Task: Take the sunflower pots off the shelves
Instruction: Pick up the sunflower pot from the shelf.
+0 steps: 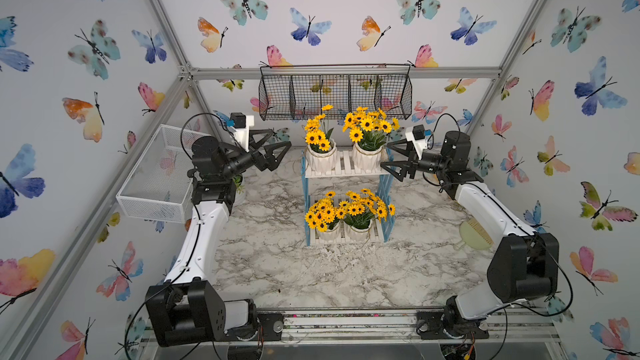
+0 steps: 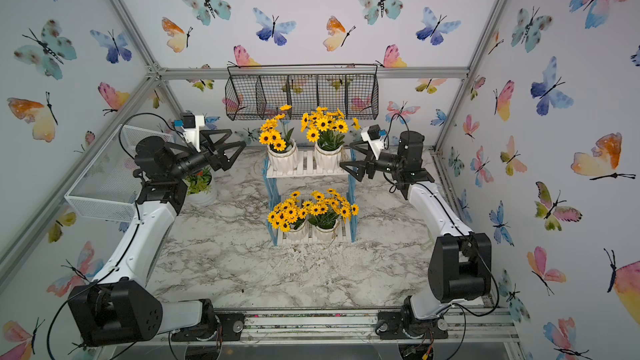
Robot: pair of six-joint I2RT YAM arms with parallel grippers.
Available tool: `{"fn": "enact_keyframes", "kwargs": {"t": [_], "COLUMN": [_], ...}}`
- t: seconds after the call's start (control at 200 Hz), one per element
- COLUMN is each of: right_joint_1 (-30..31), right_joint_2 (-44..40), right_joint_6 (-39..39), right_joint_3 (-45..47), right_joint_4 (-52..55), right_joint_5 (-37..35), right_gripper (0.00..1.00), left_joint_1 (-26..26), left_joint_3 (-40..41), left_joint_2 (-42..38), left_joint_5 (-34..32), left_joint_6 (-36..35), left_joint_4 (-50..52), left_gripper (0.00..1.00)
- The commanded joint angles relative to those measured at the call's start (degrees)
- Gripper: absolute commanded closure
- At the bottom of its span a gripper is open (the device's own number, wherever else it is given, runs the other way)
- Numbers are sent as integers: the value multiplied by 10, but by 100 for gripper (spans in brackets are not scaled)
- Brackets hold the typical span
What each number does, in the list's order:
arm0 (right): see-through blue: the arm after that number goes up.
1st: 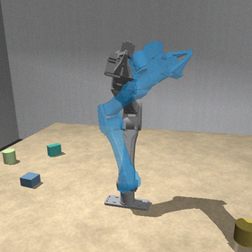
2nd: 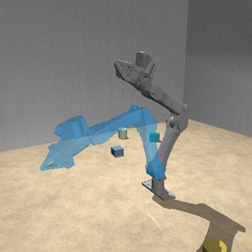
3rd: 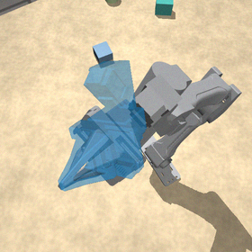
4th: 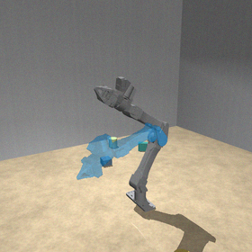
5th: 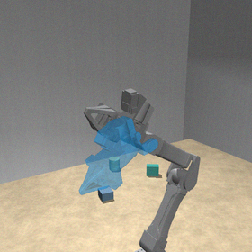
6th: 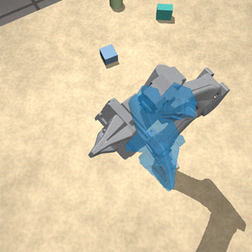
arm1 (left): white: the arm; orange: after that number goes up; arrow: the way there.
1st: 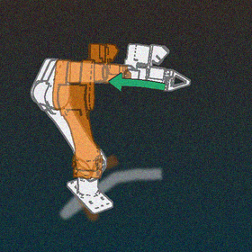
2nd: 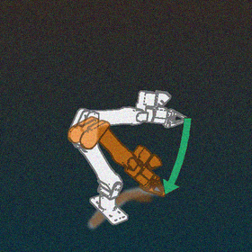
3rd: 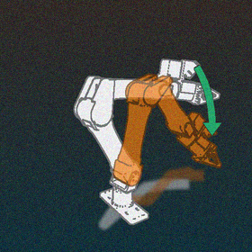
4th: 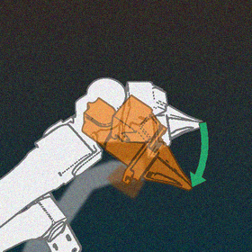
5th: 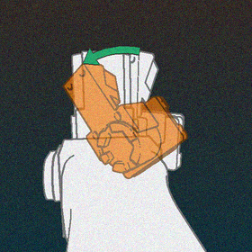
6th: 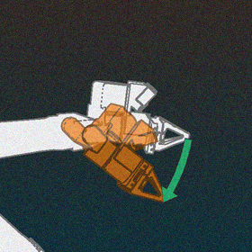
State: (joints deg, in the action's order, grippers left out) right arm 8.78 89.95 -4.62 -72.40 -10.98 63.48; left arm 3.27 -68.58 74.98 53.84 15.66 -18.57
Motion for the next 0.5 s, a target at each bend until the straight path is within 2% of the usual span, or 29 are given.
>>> {"fn": "enact_keyframes", "kwargs": {"t": [0.0,0.496], "right_joint_1": [10,40], "right_joint_2": [12,45], "right_joint_6": [19,38], "right_joint_3": [-17,-39], "right_joint_4": [-38,-62], "right_joint_5": [6,7], "right_gripper": [2,1], "left_joint_1": [2,2], "left_joint_3": [-13,-12], "left_joint_2": [0,0], "left_joint_5": [-1,3], "left_joint_6": [-1,9], "left_joint_4": [4,-3], "left_gripper": [2,2]}}
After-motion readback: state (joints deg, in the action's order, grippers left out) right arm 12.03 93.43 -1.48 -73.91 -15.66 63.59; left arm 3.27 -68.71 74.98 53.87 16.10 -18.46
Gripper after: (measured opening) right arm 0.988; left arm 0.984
